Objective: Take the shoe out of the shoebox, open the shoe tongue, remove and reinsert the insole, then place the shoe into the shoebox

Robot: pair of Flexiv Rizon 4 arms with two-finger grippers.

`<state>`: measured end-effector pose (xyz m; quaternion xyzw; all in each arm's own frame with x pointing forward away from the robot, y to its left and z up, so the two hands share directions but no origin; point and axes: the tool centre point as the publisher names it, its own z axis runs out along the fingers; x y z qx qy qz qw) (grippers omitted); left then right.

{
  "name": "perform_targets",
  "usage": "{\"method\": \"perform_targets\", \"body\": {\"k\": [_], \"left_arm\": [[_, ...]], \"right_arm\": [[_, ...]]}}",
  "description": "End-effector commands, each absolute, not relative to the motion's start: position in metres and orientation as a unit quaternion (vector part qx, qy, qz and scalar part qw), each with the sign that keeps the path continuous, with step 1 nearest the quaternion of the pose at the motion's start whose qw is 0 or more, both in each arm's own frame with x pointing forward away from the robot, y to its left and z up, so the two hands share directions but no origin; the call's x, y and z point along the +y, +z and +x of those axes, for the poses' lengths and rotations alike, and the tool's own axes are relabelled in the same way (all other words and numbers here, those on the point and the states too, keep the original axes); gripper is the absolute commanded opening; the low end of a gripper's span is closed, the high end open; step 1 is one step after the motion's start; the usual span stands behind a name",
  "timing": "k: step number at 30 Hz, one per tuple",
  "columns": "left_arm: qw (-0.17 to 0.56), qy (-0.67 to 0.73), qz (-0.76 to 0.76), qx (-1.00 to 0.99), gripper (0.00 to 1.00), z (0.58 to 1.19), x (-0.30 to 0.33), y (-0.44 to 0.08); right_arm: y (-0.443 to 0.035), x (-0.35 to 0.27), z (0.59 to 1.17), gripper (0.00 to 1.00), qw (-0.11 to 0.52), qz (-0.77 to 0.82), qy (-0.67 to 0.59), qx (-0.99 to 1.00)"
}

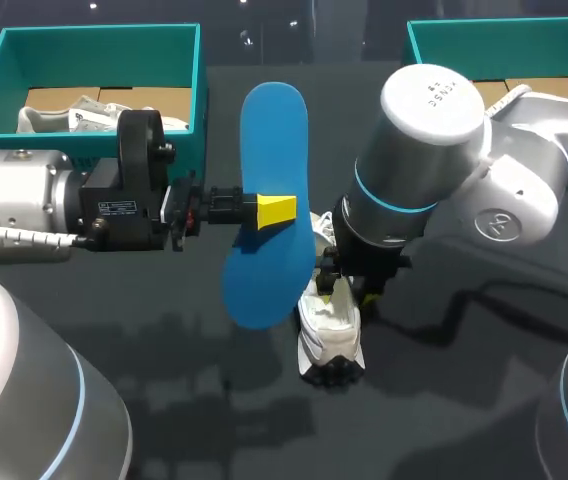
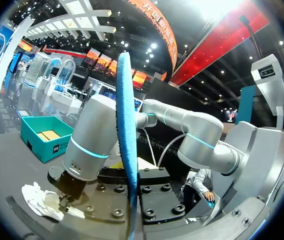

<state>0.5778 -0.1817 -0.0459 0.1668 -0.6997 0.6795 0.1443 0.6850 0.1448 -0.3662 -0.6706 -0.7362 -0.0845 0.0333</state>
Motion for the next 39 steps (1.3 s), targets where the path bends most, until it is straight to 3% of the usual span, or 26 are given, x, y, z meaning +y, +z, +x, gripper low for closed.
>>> {"method": "perform_targets", "body": {"k": [1,5,15,21,25,33,39], "left_arm": [[0.139,0.68,0.171,-0.699,0.0,0.574,-0.188,-0.042],[0.139,0.68,0.171,-0.699,0.0,0.574,-0.188,-0.042],[0.139,0.68,0.171,-0.699,0.0,0.574,-0.188,-0.042],[0.139,0.68,0.171,-0.699,0.0,0.574,-0.188,-0.042],[0.139,0.68,0.171,-0.699,0.0,0.574,-0.188,-0.042],[0.139,0.68,0.171,-0.699,0.0,0.574,-0.188,-0.042],[0.03,0.695,0.063,-0.715,0.0,0.586,-0.188,-0.041]], "right_arm": [[-0.335,0.11,0.674,1.0,0.07,-0.66,-0.144,-0.734],[-0.315,0.096,0.68,1.0,0.164,-0.588,-0.189,-0.769],[-0.315,0.096,0.68,1.0,0.164,-0.588,-0.189,-0.769],[-0.282,0.079,0.688,1.0,0.209,-0.572,-0.303,-0.733],[-0.262,0.076,0.694,1.0,0.275,-0.528,-0.347,-0.725],[-0.262,0.076,0.694,1.0,0.275,-0.528,-0.347,-0.725],[-0.255,0.074,0.704,1.0,0.301,-0.519,-0.376,-0.706]]}}
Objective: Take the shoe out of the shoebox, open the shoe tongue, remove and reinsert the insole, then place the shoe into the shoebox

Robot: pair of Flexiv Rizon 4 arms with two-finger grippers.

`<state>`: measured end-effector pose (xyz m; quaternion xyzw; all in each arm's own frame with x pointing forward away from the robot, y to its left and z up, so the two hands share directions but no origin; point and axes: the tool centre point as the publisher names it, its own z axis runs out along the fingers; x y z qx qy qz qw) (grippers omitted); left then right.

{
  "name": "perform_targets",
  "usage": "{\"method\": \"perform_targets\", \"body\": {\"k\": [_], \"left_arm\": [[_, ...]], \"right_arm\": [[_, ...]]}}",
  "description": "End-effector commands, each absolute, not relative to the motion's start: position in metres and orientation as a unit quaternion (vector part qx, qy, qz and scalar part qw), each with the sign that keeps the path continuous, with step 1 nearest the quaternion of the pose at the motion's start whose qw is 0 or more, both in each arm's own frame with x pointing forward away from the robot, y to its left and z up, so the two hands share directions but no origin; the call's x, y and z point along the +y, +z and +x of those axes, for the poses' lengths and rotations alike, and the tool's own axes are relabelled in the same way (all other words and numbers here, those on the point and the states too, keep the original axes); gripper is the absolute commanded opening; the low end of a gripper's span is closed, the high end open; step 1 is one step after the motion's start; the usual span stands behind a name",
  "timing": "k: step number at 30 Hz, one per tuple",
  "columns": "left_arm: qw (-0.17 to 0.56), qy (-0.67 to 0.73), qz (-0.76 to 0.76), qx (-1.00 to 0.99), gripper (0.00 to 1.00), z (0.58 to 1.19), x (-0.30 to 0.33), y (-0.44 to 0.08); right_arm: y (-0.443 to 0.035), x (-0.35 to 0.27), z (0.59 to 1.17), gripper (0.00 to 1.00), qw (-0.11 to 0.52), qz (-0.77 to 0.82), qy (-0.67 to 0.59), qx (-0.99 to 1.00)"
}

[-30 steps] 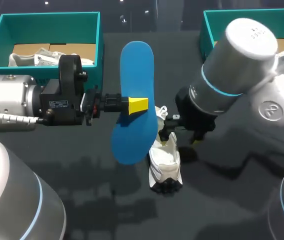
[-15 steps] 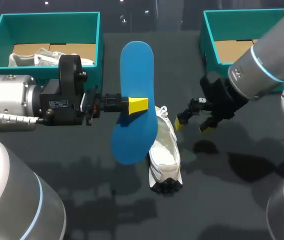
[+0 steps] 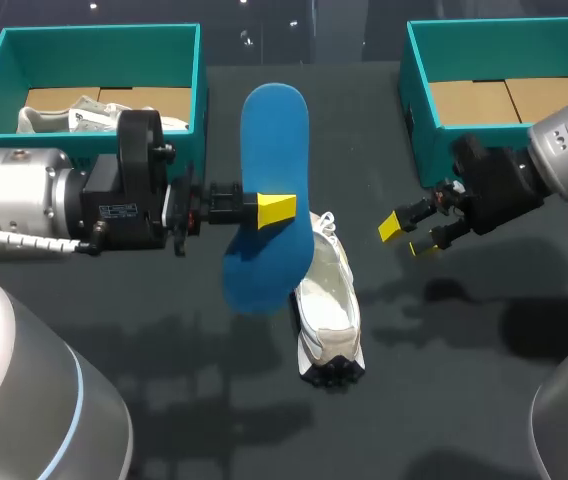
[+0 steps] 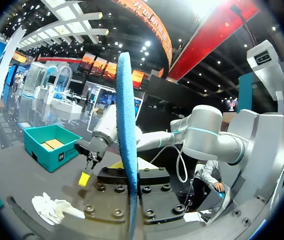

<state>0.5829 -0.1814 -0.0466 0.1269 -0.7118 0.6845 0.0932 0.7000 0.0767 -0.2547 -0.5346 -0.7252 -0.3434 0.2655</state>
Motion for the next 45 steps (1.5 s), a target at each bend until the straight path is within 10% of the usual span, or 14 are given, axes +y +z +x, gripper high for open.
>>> {"method": "perform_targets", "body": {"k": [1,8,45], "left_arm": [[0.009,0.696,0.038,-0.717,0.0,0.589,-0.188,-0.04],[-0.185,0.644,-0.16,-0.724,0.0,0.608,-0.191,-0.035],[-0.419,0.493,-0.489,-0.585,0.0,0.665,-0.196,-0.104]], "right_arm": [[-0.252,0.074,0.707,1.0,0.307,-0.52,-0.377,-0.703],[-0.23,0.077,0.721,1.0,0.361,-0.509,-0.418,-0.66],[-0.174,0.078,0.742,1.0,0.438,-0.464,-0.476,-0.605]]}}
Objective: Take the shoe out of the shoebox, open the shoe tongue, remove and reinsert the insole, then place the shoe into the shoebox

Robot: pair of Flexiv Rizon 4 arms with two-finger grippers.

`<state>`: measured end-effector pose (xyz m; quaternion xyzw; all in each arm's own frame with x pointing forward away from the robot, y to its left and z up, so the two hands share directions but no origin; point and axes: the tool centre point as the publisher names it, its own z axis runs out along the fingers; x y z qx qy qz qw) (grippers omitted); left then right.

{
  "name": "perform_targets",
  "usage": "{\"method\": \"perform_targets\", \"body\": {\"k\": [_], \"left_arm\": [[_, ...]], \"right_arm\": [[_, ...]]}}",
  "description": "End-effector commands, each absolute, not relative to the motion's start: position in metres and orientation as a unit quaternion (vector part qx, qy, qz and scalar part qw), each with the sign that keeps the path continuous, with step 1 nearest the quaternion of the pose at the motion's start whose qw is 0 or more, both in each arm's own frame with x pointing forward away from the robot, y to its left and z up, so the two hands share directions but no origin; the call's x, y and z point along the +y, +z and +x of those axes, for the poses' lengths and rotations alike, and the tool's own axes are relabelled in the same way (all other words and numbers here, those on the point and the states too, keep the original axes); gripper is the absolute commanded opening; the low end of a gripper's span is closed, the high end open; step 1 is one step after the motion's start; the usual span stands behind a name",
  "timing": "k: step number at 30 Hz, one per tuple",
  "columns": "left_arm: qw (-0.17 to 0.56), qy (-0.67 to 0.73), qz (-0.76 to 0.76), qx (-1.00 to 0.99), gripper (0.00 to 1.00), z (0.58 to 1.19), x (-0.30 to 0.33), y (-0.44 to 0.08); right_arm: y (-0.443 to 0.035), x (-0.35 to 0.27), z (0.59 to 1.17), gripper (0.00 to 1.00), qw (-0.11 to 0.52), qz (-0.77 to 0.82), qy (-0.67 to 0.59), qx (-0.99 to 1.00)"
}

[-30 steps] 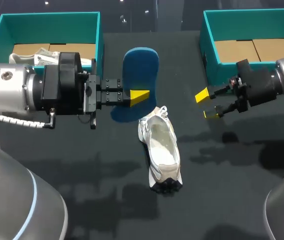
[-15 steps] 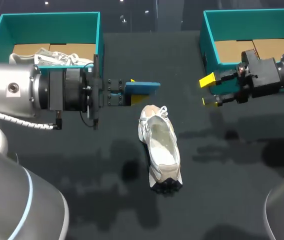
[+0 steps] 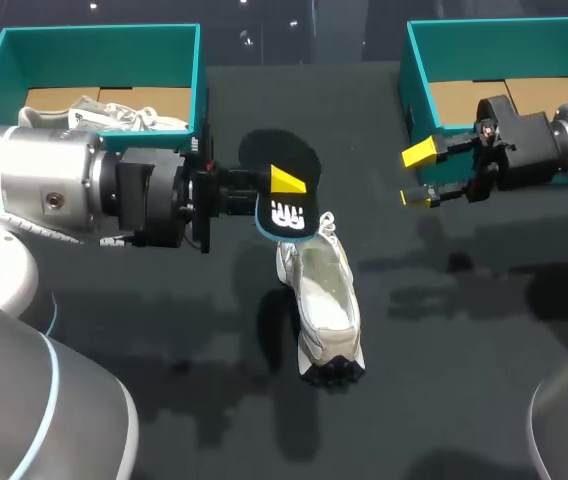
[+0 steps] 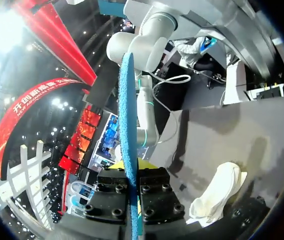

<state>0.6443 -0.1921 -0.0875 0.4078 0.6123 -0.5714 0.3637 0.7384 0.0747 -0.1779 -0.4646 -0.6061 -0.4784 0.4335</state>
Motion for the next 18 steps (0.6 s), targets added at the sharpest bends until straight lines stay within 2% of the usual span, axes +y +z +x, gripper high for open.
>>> {"method": "perform_targets", "body": {"k": [1,10,18], "left_arm": [[0.42,-0.478,0.502,0.587,0.0,0.671,-0.197,-0.109],[0.461,-0.393,0.526,0.597,0.0,0.729,-0.201,-0.135],[0.461,-0.393,0.526,0.597,0.0,0.729,-0.201,-0.135]], "right_arm": [[-0.172,0.078,0.743,1.0,0.442,-0.463,-0.476,-0.603],[-0.167,0.095,0.752,1.0,0.488,-0.44,-0.485,-0.577],[-0.167,0.095,0.752,1.0,0.488,-0.44,-0.485,-0.577]]}}
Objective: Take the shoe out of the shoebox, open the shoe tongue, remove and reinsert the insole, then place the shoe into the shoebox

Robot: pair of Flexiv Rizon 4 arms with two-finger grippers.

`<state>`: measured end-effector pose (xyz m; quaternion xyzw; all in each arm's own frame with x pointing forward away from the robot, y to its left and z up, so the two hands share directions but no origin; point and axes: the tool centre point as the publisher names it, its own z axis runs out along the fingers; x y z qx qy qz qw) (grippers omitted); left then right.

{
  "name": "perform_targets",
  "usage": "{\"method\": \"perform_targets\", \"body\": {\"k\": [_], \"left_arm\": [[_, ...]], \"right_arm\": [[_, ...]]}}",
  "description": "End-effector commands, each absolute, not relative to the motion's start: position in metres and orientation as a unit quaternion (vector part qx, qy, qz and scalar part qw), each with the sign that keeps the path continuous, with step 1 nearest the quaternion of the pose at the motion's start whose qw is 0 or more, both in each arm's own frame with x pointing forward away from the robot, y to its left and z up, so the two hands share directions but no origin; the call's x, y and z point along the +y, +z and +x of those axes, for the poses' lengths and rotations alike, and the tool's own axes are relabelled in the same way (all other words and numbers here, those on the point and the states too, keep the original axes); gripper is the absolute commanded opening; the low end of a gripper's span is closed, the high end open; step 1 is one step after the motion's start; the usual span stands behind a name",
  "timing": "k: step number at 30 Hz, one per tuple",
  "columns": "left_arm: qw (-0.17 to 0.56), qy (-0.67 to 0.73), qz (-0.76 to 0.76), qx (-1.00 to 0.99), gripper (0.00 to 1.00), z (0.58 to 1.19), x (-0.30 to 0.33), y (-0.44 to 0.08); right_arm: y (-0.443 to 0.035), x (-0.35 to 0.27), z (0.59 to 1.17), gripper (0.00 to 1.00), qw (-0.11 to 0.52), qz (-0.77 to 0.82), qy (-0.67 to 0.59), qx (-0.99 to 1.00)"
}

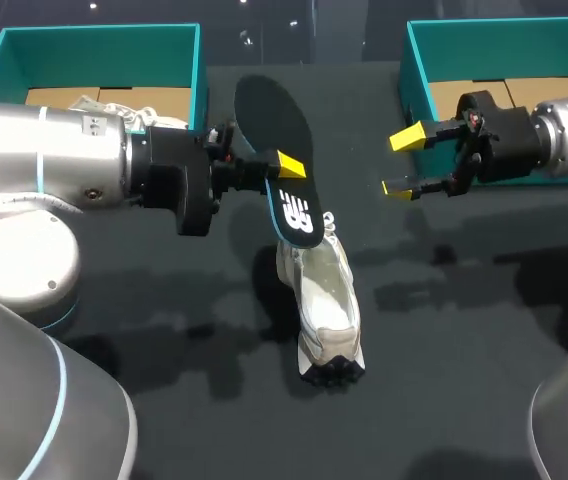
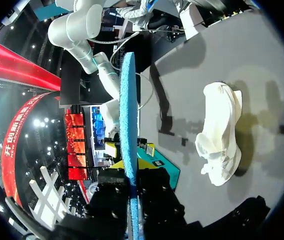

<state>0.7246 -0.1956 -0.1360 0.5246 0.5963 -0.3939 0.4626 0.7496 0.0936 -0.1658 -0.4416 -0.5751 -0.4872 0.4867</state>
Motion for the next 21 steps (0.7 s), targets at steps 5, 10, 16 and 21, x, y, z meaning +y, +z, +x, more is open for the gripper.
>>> {"method": "perform_targets", "body": {"k": [5,10,16,21], "left_arm": [[0.462,-0.412,0.534,0.576,0.0,0.728,-0.208,-0.143],[0.484,-0.454,0.541,0.517,0.0,0.73,-0.226,-0.15],[0.498,-0.468,0.551,0.479,0.0,0.737,-0.246,-0.156],[0.501,-0.482,0.539,0.475,0.0,0.74,-0.259,-0.162]], "right_arm": [[-0.166,0.1,0.761,1.0,0.488,-0.434,-0.495,-0.573],[-0.166,0.113,0.768,1.0,0.495,-0.416,-0.508,-0.569],[-0.166,0.127,0.767,1.0,0.508,-0.402,-0.513,-0.563],[-0.161,0.134,0.762,0.96,0.504,-0.4,-0.52,-0.563]]}}
